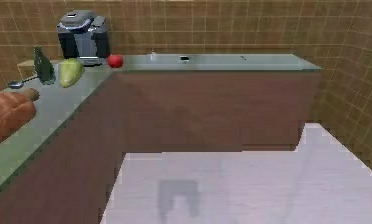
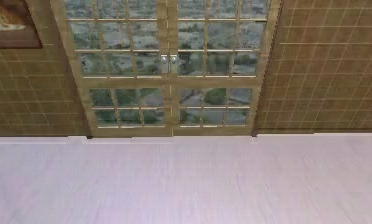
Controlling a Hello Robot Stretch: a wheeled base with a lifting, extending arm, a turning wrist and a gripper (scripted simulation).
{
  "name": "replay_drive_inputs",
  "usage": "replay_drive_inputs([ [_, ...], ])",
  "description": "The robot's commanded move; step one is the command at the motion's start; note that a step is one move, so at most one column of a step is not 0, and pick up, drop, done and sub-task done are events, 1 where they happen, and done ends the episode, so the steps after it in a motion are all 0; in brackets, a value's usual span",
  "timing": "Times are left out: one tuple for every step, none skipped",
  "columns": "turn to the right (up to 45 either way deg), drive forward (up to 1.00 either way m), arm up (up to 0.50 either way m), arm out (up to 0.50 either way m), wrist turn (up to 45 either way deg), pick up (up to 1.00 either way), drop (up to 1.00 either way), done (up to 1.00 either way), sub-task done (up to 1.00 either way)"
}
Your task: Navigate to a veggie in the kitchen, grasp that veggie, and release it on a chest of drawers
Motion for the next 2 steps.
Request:
replay_drive_inputs([
  [0.0,1.0,0.0,0.0,0.0,0.0,0.0,0.0,0.0],
  [-9.0,0.0,0.0,0.0,0.0,0.0,0.0,0.0,0.0],
])
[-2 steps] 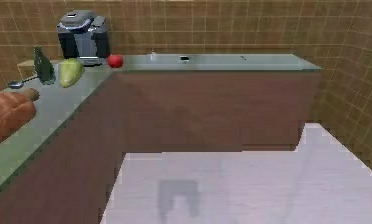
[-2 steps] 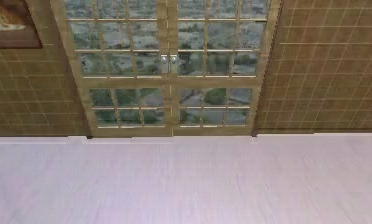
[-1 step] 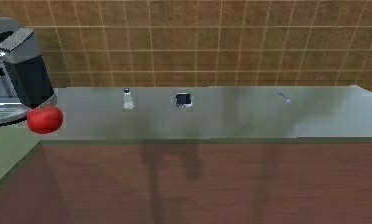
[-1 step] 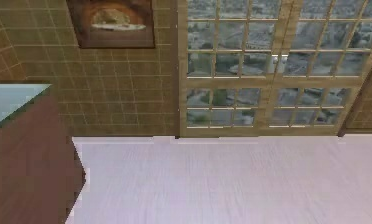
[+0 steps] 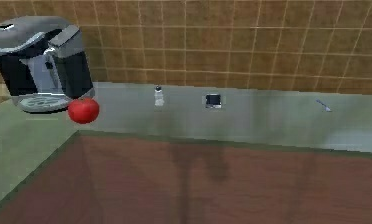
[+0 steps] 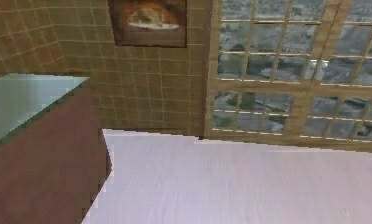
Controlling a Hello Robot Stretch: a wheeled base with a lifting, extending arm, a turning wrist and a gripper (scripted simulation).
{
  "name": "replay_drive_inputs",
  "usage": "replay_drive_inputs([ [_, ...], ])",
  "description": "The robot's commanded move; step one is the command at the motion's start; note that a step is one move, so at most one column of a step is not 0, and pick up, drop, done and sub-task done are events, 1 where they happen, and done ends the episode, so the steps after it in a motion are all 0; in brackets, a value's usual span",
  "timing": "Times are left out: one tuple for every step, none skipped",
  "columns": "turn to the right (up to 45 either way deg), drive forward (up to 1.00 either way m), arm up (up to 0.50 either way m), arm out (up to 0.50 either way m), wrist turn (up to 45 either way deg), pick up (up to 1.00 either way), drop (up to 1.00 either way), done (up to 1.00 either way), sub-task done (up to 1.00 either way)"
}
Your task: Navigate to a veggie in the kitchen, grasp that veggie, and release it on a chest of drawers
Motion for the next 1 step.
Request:
replay_drive_inputs([
  [0.0,0.15,0.0,0.0,0.0,0.0,0.0,0.0,0.0],
])
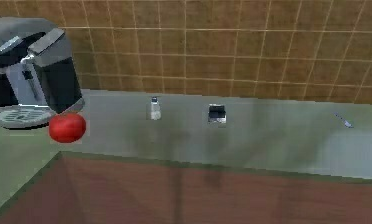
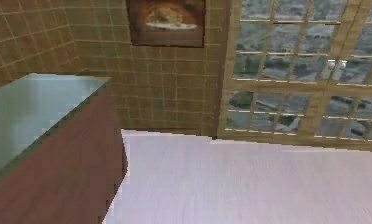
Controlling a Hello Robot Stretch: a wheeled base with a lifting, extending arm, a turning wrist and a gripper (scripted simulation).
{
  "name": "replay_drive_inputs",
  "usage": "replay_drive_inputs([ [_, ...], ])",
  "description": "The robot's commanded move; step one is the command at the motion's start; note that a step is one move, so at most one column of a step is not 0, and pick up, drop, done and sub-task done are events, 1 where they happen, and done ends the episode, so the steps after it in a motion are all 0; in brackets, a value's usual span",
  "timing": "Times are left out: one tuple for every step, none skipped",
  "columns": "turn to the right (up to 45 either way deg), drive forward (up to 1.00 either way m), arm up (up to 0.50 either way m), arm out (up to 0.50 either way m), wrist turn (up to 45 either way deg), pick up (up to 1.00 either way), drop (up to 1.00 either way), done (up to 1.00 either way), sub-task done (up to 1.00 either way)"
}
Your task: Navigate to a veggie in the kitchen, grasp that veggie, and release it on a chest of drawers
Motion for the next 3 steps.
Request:
replay_drive_inputs([
  [-45.0,0.0,0.0,0.0,0.0,0.0,0.0,0.0,0.0],
  [-45.0,0.0,0.0,0.0,0.0,0.0,0.0,0.0,0.0],
  [-45.0,0.0,0.0,0.0,0.0,0.0,0.0,0.0,0.0],
])
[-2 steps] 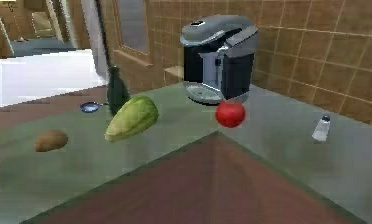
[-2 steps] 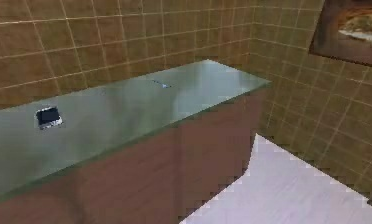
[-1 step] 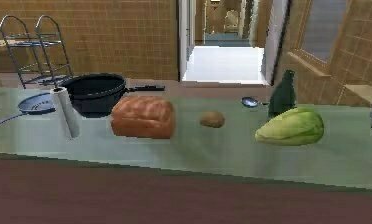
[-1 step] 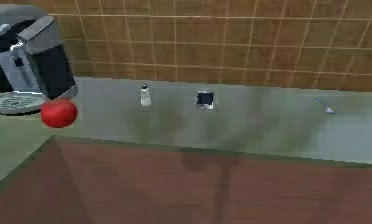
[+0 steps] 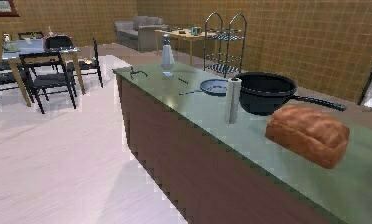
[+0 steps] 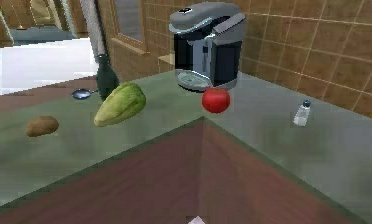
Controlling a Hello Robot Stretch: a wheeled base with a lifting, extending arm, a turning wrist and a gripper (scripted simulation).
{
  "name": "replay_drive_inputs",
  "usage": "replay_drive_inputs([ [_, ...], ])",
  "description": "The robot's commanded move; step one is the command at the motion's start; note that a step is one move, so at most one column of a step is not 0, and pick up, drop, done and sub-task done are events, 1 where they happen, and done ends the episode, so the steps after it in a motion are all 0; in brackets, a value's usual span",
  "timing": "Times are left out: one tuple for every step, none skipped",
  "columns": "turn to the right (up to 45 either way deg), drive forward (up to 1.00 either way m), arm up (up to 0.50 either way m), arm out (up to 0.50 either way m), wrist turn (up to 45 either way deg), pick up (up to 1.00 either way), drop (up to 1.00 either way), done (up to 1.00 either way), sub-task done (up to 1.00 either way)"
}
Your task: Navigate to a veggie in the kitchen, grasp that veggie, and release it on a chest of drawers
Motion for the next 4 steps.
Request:
replay_drive_inputs([
  [-15.0,0.0,0.0,0.0,0.0,0.0,0.0,0.0,0.0],
  [0.0,0.0,0.5,0.0,0.0,0.0,0.0,0.0,0.0],
  [0.0,0.0,0.38,0.0,0.0,0.0,0.0,0.0,0.0],
  [0.0,0.0,0.0,0.42,0.0,0.0,0.0,0.0,0.0],
])
